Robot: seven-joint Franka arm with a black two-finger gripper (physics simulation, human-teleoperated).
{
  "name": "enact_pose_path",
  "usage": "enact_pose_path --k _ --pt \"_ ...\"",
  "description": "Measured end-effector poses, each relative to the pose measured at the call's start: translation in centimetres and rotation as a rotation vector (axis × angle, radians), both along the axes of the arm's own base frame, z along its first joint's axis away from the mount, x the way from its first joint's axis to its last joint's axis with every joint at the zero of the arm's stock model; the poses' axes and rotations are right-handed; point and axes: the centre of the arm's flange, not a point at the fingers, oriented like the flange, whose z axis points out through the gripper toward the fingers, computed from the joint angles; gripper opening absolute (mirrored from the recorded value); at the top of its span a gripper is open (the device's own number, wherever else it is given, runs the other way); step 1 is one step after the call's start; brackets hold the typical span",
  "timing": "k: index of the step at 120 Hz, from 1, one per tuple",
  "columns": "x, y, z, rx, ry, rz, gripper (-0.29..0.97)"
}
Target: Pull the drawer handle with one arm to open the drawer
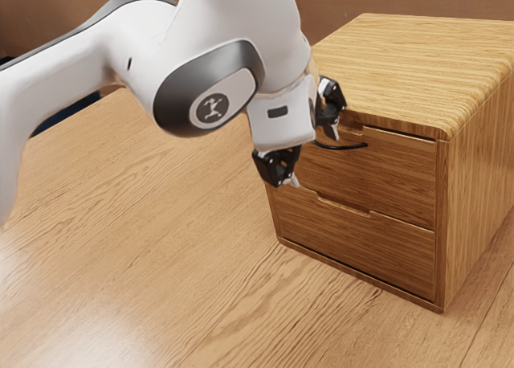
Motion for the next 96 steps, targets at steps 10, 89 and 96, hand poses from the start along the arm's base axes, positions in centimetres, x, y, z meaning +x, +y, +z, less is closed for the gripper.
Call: enact_pose_path --k 10,89,96 --pt "0.1 0.0 -0.1 0.0 0.002 0.001 0.66" --pt "0.5 0.6 -1.8 0.009 0.043 0.018 0.67" --pt "0.3 1.3 -1.9 0.015 0.054 0.034 0.66"
